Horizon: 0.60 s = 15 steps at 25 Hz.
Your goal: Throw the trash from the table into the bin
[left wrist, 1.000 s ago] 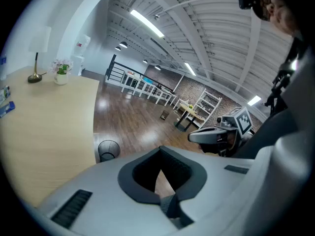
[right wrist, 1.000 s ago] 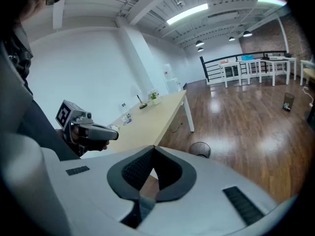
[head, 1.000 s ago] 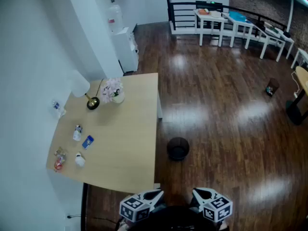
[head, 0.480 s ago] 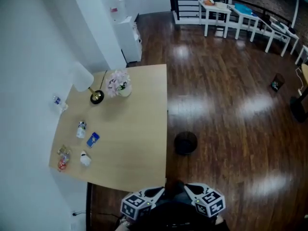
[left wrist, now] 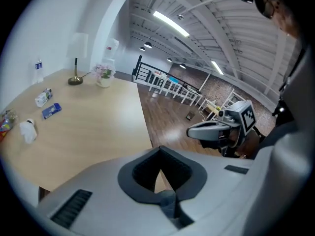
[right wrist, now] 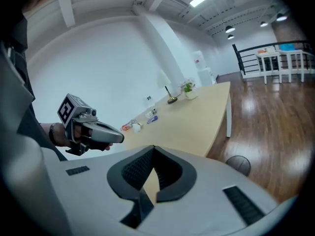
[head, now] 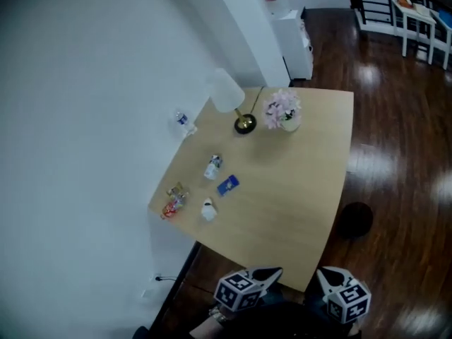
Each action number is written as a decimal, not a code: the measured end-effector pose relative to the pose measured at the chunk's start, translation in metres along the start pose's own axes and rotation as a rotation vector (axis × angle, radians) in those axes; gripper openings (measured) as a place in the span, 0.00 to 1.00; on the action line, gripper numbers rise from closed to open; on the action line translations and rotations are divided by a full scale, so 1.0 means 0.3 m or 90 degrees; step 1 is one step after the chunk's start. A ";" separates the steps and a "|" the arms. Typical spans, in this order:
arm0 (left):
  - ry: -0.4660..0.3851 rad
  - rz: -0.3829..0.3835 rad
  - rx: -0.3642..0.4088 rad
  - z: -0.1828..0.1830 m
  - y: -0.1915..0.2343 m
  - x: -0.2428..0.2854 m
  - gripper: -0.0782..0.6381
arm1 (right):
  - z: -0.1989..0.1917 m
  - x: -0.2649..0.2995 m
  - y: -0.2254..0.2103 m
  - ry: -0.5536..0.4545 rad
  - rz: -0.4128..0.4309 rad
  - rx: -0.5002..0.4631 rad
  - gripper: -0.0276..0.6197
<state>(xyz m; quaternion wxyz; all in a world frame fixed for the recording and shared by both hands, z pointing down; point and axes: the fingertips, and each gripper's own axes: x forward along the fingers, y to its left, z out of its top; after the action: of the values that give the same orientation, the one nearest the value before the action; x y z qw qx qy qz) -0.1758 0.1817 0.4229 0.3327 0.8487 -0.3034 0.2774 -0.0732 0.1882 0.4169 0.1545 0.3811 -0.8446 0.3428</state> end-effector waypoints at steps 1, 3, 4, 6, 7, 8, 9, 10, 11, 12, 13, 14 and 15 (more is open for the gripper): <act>-0.006 0.000 -0.002 0.002 0.034 -0.008 0.11 | 0.015 0.031 0.026 0.003 0.005 -0.014 0.05; -0.020 -0.003 -0.008 0.003 0.103 -0.019 0.11 | 0.040 0.092 0.062 0.014 0.007 -0.041 0.05; -0.026 -0.004 -0.010 0.000 0.140 -0.029 0.11 | 0.048 0.125 0.074 0.020 0.004 -0.051 0.05; -0.034 -0.001 -0.010 -0.010 0.231 -0.075 0.11 | 0.059 0.203 0.103 0.030 -0.011 -0.060 0.05; -0.038 0.005 -0.008 -0.014 0.287 -0.112 0.11 | 0.069 0.245 0.130 0.034 -0.015 -0.058 0.05; -0.044 0.014 -0.005 -0.016 0.350 -0.155 0.11 | 0.082 0.287 0.167 0.038 -0.015 -0.052 0.05; -0.050 0.026 -0.004 -0.018 0.419 -0.202 0.11 | 0.095 0.330 0.206 0.040 -0.012 -0.044 0.05; -0.055 0.042 -0.004 -0.024 0.495 -0.249 0.11 | 0.107 0.375 0.241 0.041 -0.012 -0.039 0.05; -0.060 0.059 -0.006 -0.033 0.576 -0.294 0.11 | 0.115 0.421 0.268 0.044 -0.014 -0.038 0.05; -0.065 0.077 -0.011 -0.045 0.663 -0.337 0.11 | 0.121 0.467 0.290 0.050 -0.018 -0.041 0.05; -0.070 0.096 -0.016 -0.059 0.751 -0.380 0.11 | 0.126 0.511 0.311 0.057 -0.022 -0.044 0.05; -0.072 0.113 -0.021 -0.072 0.837 -0.422 0.11 | 0.131 0.555 0.332 0.064 -0.026 -0.046 0.05; -0.072 0.127 -0.026 -0.084 0.919 -0.462 0.11 | 0.136 0.598 0.351 0.067 -0.028 -0.045 0.05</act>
<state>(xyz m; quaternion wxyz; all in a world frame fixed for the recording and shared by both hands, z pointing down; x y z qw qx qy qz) -0.4672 0.0821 0.4547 0.3028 0.8217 -0.4101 0.2550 -0.2707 0.1131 0.4326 0.2196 0.3755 -0.8384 0.3284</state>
